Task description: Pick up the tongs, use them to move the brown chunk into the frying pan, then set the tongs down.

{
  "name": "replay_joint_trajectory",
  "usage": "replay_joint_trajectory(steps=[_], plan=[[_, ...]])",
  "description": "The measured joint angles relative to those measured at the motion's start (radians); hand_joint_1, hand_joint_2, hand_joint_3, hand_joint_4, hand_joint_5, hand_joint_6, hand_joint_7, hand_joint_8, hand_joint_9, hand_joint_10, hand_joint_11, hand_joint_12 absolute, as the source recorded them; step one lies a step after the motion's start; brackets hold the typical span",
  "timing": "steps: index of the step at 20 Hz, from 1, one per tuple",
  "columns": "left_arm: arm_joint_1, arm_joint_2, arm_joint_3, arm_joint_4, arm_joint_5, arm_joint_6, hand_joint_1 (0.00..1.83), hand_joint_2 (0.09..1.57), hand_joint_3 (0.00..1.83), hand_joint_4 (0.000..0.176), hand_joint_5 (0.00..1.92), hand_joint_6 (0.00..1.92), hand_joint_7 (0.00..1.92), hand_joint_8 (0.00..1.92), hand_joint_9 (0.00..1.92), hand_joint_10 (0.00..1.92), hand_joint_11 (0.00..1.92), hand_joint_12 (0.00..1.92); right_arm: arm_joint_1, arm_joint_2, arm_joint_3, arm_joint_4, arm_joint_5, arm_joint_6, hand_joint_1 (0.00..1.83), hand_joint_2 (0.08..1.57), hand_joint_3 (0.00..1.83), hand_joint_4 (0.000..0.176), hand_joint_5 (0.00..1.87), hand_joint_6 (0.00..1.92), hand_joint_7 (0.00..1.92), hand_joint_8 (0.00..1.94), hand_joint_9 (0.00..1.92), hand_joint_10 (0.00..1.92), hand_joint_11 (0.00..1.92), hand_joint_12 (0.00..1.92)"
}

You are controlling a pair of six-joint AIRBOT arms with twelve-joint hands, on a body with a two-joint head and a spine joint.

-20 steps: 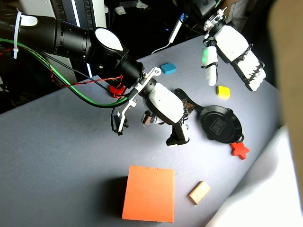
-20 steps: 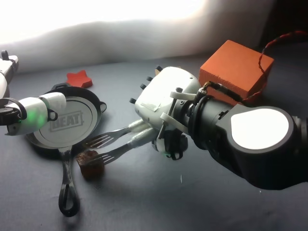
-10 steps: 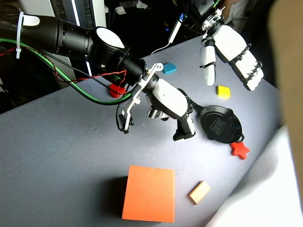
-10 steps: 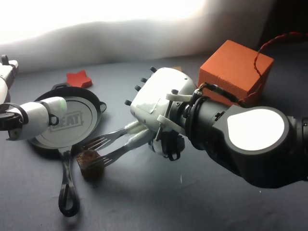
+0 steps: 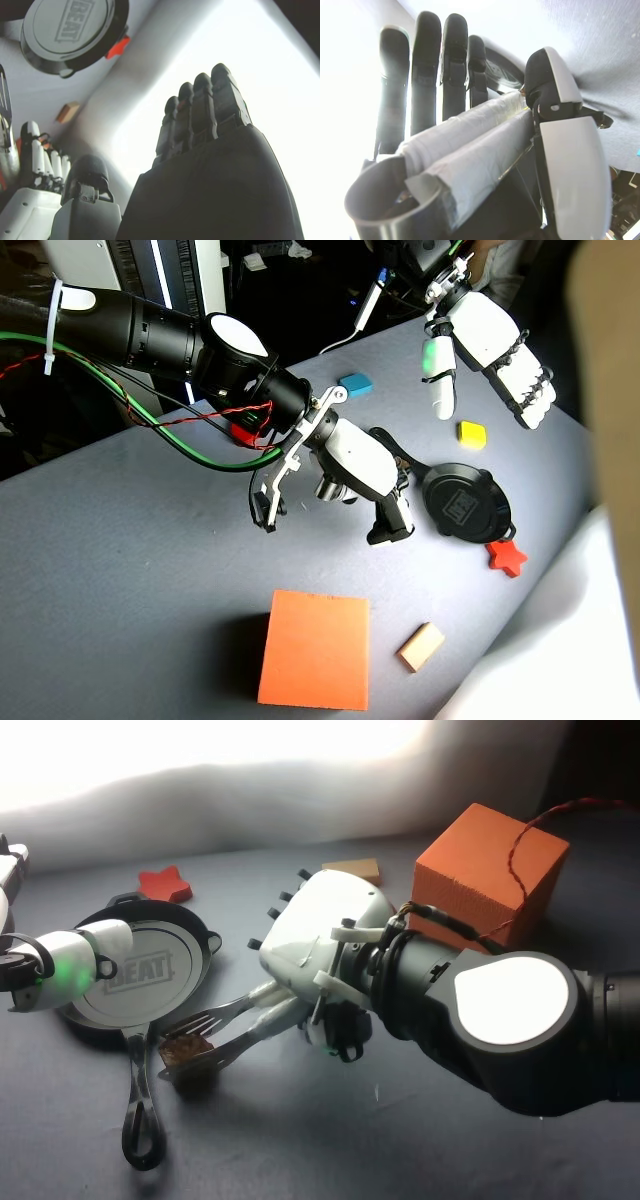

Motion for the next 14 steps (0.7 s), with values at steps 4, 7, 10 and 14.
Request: replay_joint_trajectory(steps=[4, 7, 10, 14], plan=[[0.000, 0.000, 0.000, -0.006, -0.017, 0.000, 0.00, 1.19, 0.00, 0.000, 0.04, 0.00, 0.07, 0.00, 0.04, 0.00, 0.01, 0.01, -0.006, -0.002, 0.000, -0.012, 0.003, 0.001, 0.68, 1.25, 0.00, 0.000, 0.84, 0.03, 1.04, 0.04, 0.77, 0.98, 0.57, 1.65], [0.000, 0.000, 0.000, -0.008, -0.020, -0.001, 0.00, 1.19, 0.00, 0.000, 0.05, 0.01, 0.08, 0.00, 0.05, 0.00, 0.01, 0.01, -0.013, -0.002, 0.000, -0.008, 0.004, 0.000, 0.73, 1.24, 0.00, 0.000, 0.89, 0.04, 1.10, 0.07, 0.79, 1.03, 0.59, 1.67], [0.000, 0.000, 0.000, -0.009, -0.024, -0.001, 0.00, 1.18, 0.00, 0.000, 0.03, 0.00, 0.05, 0.00, 0.03, 0.00, 0.00, 0.01, -0.012, -0.002, 0.000, -0.010, 0.004, -0.001, 0.71, 1.26, 0.00, 0.000, 1.00, 0.08, 1.21, 0.20, 0.85, 1.19, 0.66, 1.69], [0.000, 0.000, 0.000, -0.009, -0.026, 0.000, 0.00, 1.18, 0.00, 0.000, 0.04, 0.00, 0.06, 0.01, 0.04, 0.01, 0.01, 0.01, -0.014, 0.019, -0.008, -0.011, 0.000, -0.008, 0.67, 1.32, 0.00, 0.000, 1.07, 0.54, 1.33, 0.82, 1.17, 1.48, 0.92, 1.90]])
